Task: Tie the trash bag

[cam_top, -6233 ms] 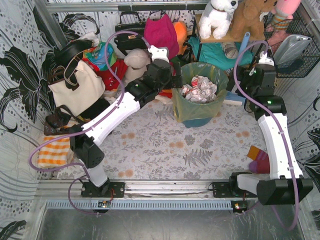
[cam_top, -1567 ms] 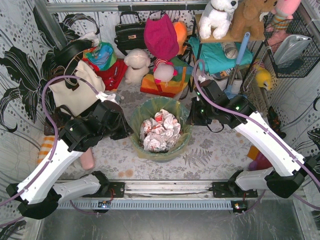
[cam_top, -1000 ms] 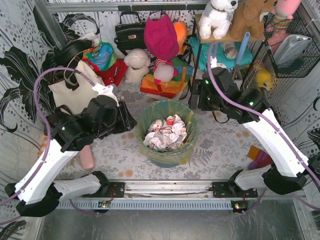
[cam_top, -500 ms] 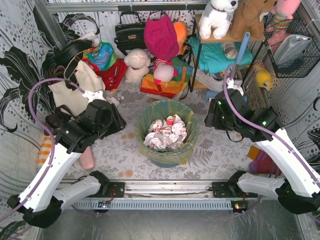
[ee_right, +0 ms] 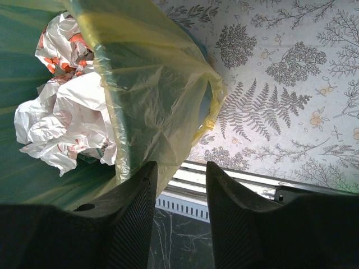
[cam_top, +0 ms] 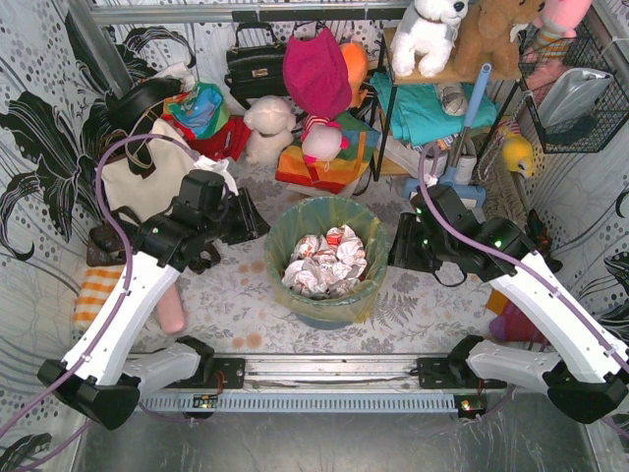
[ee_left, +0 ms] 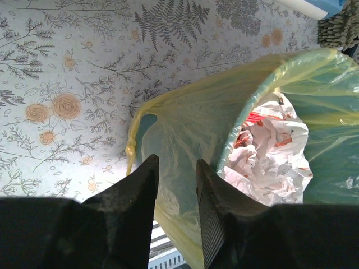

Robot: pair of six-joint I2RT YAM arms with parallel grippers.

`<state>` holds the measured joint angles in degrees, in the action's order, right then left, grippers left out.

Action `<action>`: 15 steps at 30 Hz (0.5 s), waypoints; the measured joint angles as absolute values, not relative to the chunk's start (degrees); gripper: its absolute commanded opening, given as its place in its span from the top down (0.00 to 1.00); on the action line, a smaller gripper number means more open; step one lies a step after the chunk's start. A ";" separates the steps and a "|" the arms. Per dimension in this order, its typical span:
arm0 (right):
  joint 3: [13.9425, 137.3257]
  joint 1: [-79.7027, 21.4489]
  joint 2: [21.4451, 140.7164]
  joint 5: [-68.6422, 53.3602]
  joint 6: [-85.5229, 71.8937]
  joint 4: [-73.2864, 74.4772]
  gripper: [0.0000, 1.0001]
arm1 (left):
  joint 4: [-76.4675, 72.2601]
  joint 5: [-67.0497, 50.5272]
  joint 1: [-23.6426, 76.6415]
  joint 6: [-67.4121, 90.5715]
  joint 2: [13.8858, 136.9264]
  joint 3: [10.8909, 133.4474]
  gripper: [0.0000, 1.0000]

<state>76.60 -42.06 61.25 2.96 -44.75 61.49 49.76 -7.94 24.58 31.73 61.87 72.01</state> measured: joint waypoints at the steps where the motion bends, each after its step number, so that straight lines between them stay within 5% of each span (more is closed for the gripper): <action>1: 76.60 -42.06 61.56 2.94 -44.73 61.23 0.60 | 49.76 -8.29 24.38 31.44 61.78 72.03 0.62; 15: 80.77 -37.50 70.85 3.75 -38.26 55.81 0.58 | 52.42 -9.06 23.70 31.99 54.57 70.43 0.68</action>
